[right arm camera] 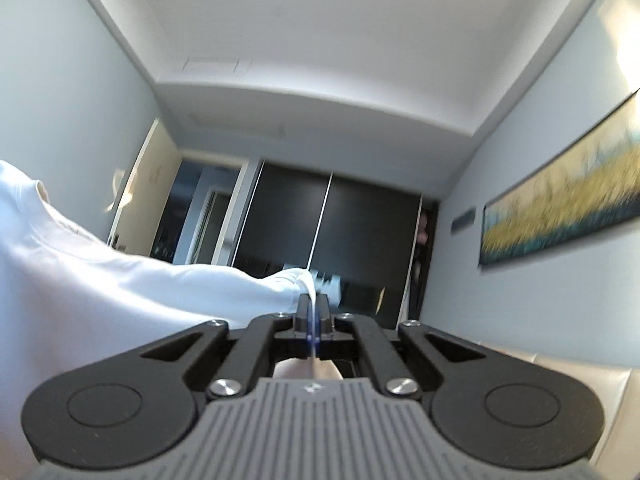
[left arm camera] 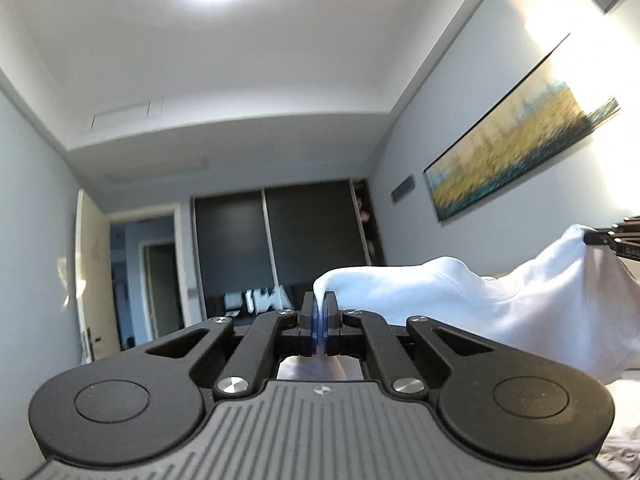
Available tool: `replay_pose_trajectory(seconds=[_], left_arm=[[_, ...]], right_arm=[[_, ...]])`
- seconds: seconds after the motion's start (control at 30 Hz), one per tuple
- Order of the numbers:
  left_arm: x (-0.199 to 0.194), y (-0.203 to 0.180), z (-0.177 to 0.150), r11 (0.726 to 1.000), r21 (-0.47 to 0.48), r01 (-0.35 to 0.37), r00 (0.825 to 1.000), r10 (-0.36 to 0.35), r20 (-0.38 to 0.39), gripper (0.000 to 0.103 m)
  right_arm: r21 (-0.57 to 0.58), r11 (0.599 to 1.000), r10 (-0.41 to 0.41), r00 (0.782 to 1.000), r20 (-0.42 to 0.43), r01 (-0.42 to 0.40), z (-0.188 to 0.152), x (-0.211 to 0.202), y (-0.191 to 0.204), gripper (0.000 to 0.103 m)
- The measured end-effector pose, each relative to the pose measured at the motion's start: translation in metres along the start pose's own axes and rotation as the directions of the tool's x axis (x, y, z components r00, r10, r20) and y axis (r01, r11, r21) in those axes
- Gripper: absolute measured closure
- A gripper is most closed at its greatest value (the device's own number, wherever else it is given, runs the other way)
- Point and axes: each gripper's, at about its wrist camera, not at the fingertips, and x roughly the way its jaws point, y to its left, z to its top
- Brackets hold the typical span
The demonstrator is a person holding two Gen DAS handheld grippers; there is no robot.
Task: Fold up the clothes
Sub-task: 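Grasp the shirt hem with both grippers and lift it high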
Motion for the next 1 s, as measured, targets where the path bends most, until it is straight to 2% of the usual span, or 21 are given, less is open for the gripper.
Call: replay_pose_trajectory(seconds=[0.23, 0.33, 0.43, 0.53, 0.6, 0.7, 0.77, 0.87, 1.0], left_arm=[[-0.023, -0.004, 0.014, 0.999, -0.018, 0.036, 0.998, -0.035, 0.061, 0.102], [-0.023, 0.001, 0.014, 0.999, -0.034, 0.040, 0.996, -0.037, 0.075, 0.102], [-0.016, 0.007, 0.004, 0.999, -0.036, 0.039, 0.999, -0.038, 0.034, 0.102], [0.005, 0.015, -0.021, 0.999, -0.043, 0.029, 0.997, -0.032, -0.064, 0.102], [0.026, 0.019, -0.045, 0.999, -0.046, 0.023, 0.990, -0.029, -0.142, 0.102], [0.059, 0.026, -0.090, 0.999, -0.038, 0.018, 0.964, -0.027, -0.264, 0.102], [0.082, 0.030, -0.124, 0.999, -0.030, 0.013, 0.939, -0.023, -0.344, 0.102], [0.113, 0.036, -0.175, 1.000, -0.016, 0.010, 0.892, -0.016, -0.453, 0.102], [0.151, 0.046, -0.241, 1.000, -0.007, 0.008, 0.814, -0.011, -0.581, 0.102]], right_arm=[[-0.016, 0.998, -0.056, 0.988, 0.145, 0.059, 0.038, -0.040, -0.009, 0.102], [-0.001, 0.999, -0.045, 0.994, 0.104, 0.045, 0.023, -0.027, -0.004, 0.102], [0.018, 0.999, -0.030, 0.998, 0.050, 0.029, 0.005, -0.011, 0.002, 0.102], [0.037, 0.999, -0.013, 1.000, -0.004, 0.014, -0.013, 0.006, 0.007, 0.102], [0.050, 0.999, -0.002, 0.999, -0.040, 0.004, -0.025, 0.017, 0.011, 0.102], [0.070, 0.998, 0.016, 0.996, -0.093, -0.010, -0.044, 0.034, 0.017, 0.102], [0.078, 0.997, 0.033, 0.987, -0.158, -0.021, -0.072, 0.055, 0.026, 0.102], [0.081, 0.996, 0.057, 0.962, -0.266, -0.036, -0.120, 0.088, 0.041, 0.102], [0.088, 0.995, 0.087, 0.909, -0.407, -0.055, -0.184, 0.132, 0.063, 0.102]])
